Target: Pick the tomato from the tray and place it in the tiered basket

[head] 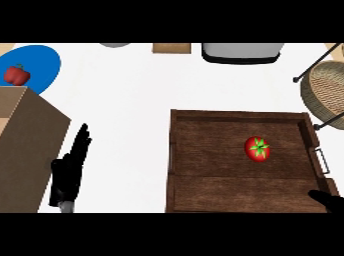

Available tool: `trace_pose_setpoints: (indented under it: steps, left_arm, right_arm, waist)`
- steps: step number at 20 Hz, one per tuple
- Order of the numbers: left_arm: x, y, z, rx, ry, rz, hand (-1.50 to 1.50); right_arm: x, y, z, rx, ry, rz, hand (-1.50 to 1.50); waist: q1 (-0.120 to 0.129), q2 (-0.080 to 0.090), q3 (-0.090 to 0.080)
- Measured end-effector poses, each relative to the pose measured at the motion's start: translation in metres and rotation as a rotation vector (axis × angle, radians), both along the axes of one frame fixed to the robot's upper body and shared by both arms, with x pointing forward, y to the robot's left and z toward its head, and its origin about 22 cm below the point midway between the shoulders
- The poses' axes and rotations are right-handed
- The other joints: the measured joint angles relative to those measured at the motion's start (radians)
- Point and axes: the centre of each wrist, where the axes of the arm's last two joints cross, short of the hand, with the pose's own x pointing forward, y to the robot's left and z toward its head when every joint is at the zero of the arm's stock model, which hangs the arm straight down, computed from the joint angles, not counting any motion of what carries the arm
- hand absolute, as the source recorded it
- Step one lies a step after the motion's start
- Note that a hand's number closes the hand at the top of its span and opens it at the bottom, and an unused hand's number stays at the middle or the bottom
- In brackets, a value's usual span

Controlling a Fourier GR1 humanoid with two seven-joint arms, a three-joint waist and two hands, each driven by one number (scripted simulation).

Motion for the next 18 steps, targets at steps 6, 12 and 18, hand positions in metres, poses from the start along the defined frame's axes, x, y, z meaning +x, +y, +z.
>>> trace_pose_setpoints:
  steps: [6, 12, 18]
  left_arm:
    - [0.002, -0.005, 0.001, -0.004, 0.0, -0.012, 0.0]
    - [0.002, -0.003, -0.001, -0.003, -0.001, -0.016, 0.0]
    - [-0.001, -0.003, -0.003, -0.005, -0.003, -0.026, 0.0]
  right_arm:
    - [0.007, 0.025, 0.03, -0.183, 0.161, -0.014, -1.5]
    - [0.026, 0.061, 0.023, -0.272, 0.189, 0.01, -1.5]
    - [0.048, 0.082, 0.006, -0.345, 0.265, 0.018, -1.5]
  waist:
    - [0.015, 0.002, 0.001]
    - [0.021, 0.002, 0.004]
    - [0.017, 0.0, 0.005]
